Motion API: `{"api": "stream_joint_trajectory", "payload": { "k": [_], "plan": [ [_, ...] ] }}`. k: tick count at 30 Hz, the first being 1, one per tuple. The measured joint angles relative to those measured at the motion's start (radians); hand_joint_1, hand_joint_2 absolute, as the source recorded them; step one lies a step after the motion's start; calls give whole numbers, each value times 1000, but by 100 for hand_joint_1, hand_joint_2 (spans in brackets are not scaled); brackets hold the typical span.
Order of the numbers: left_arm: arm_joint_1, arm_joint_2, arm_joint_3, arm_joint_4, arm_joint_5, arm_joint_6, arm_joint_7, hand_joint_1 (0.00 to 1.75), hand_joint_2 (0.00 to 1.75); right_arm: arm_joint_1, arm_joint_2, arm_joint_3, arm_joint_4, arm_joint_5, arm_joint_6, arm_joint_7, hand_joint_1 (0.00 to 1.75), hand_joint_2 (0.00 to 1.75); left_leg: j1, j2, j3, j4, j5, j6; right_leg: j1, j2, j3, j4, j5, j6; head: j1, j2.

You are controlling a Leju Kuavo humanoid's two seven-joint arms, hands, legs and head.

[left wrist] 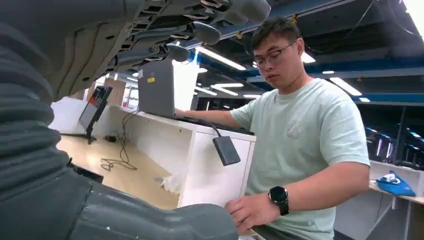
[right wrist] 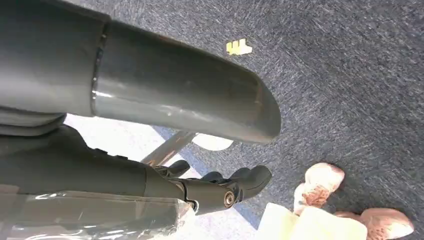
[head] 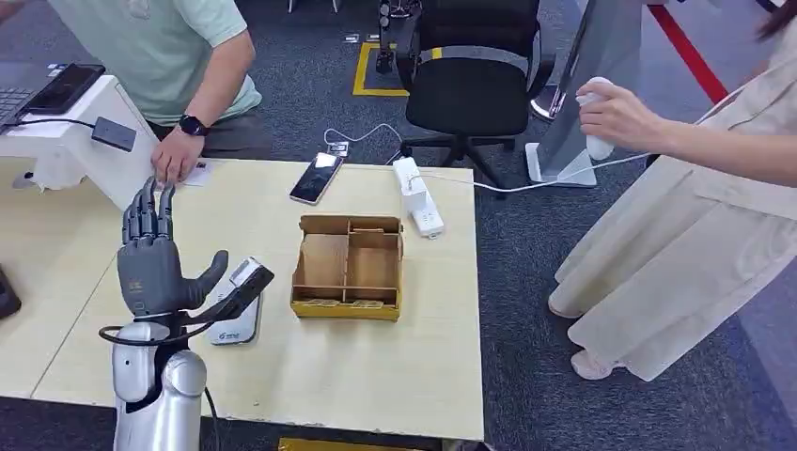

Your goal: Pass the card to the sensor for recognition and then transmit it.

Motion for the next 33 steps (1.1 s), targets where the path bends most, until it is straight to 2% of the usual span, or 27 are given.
{"api": "stream_joint_trajectory", "payload": {
  "k": [9,17,25,33],
  "plan": [
    [67,28,-40,0,-1,4,-33,0,175,0,0,-26,0,0,-16,-2,0,0,0,0,0,0,0,0,0,0,0,0,0,0,0,0],
    [140,29,-92,31,30,-83,-19,0,175,1,0,-58,0,0,-32,-9,0,0,0,0,0,0,0,0,0,0,0,0,0,0,0,0],
    [169,29,-120,54,34,-90,-12,0,175,2,0,-73,0,0,-35,-9,0,0,0,0,0,0,0,0,0,0,-1,0,0,0,0,0],
    [191,50,-142,69,62,-142,-10,0,175,2,0,-82,0,0,-35,-11,0,0,0,0,0,0,0,0,0,0,0,0,0,0,0,0]
  ]
}}
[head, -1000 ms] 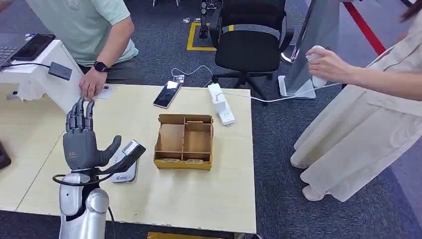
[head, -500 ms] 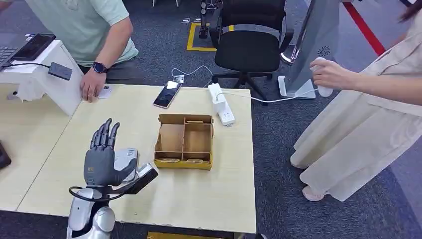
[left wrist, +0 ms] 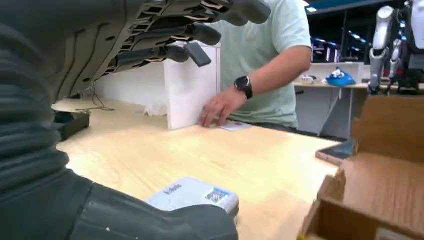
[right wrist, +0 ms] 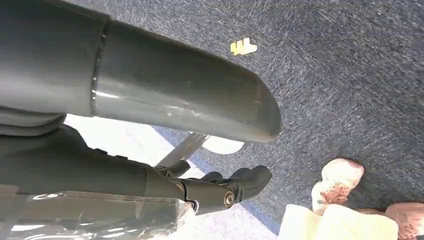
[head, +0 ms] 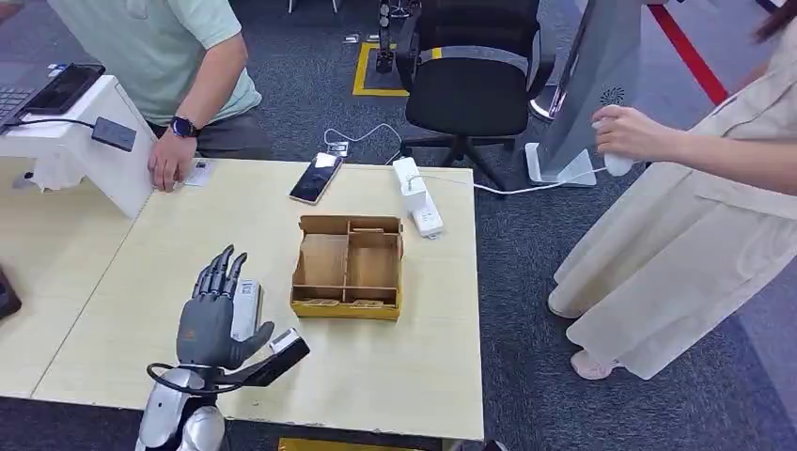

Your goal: Pass the card to the sensor for recognition and then transmit it.

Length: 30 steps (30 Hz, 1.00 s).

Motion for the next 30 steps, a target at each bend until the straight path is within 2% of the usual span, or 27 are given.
{"api": "stream_joint_trajectory", "payload": {
  "k": [11,17,30],
  "plan": [
    [11,74,-86,56,-15,-13,5,0,175,-1,0,-4,0,0,0,-5,0,0,0,0,0,0,0,0,0,0,0,0,0,0,0,0],
    [11,100,-148,86,-16,-21,13,0,175,-3,0,-3,3,0,1,-9,0,0,0,0,0,0,0,0,0,0,0,0,0,0,0,0],
    [-8,108,-214,107,-10,-33,34,0,175,-5,0,14,5,0,2,-9,0,0,0,0,0,0,0,0,0,0,0,0,0,0,0,0]
  ]
}}
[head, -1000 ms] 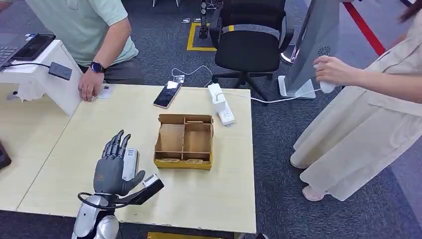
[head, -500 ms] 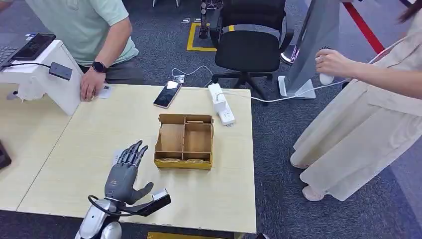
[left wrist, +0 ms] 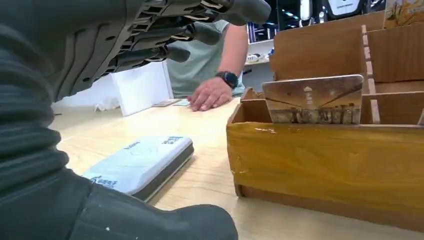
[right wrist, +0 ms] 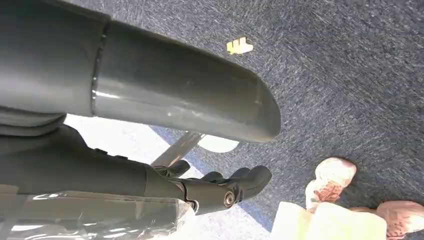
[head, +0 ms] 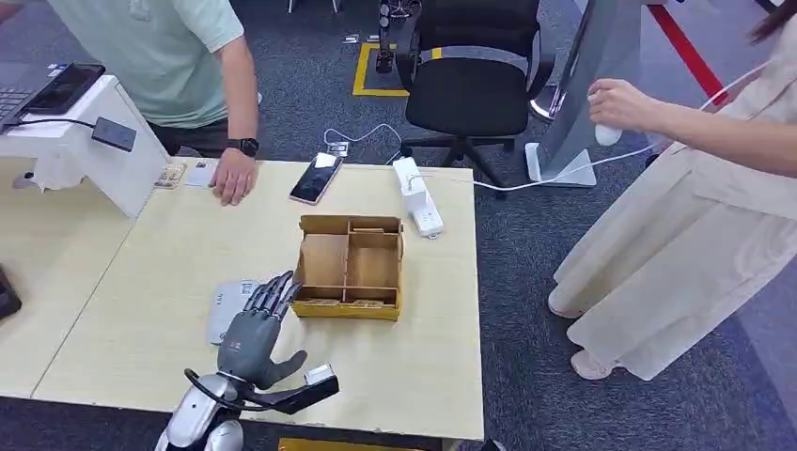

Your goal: Pass the card to the sensor for recognition and then transmit it.

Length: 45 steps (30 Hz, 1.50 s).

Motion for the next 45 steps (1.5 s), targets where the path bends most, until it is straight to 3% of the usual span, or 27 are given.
{"api": "stream_joint_trajectory", "payload": {
  "k": [10,21,35,45],
  "plan": [
    [-40,0,-14,10,-47,10,54,0,175,-4,0,8,3,0,3,1,0,0,0,0,0,0,0,0,0,0,0,0,0,0,0,0],
    [-77,-7,-21,43,-78,18,58,0,175,-7,0,24,7,0,5,1,0,0,0,0,0,0,0,0,0,0,0,0,0,0,0,0],
    [-79,-68,-36,58,-67,-3,57,0,175,-8,2,24,8,0,4,2,0,0,0,0,0,0,0,0,0,0,0,0,0,0,0,0],
    [-79,-78,-37,70,-68,1,57,0,175,-8,2,26,10,0,4,2,0,0,0,0,0,0,0,0,0,0,0,0,0,0,0,0]
  ]
}}
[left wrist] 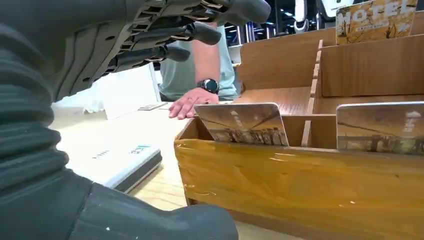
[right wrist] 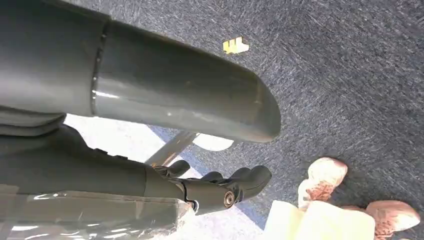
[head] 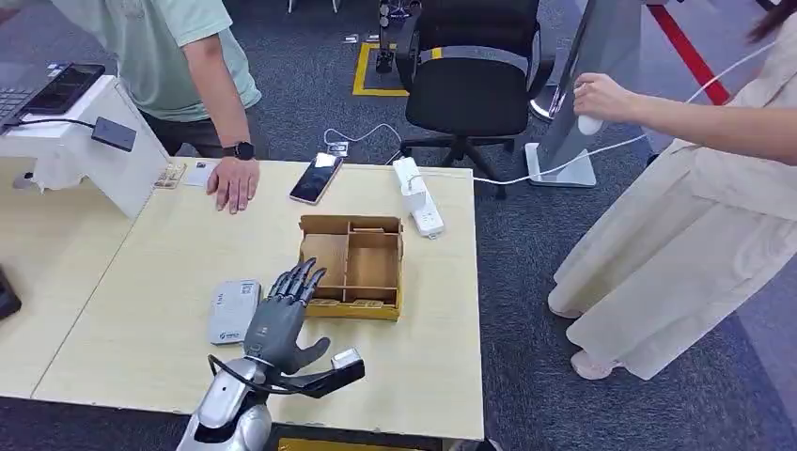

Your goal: Pass the card to the sensor for recognition and then transmit it.

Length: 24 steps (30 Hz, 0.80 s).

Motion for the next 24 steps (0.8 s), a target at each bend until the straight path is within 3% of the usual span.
{"api": "stream_joint_trajectory", "payload": {
  "k": [24],
  "plan": [
    [-45,1,0,64,-60,57,13,0,175,0,0,3,6,0,0,7,0,0,0,0,0,0,0,0,0,0,0,0,0,0,0,0]
  ]
}}
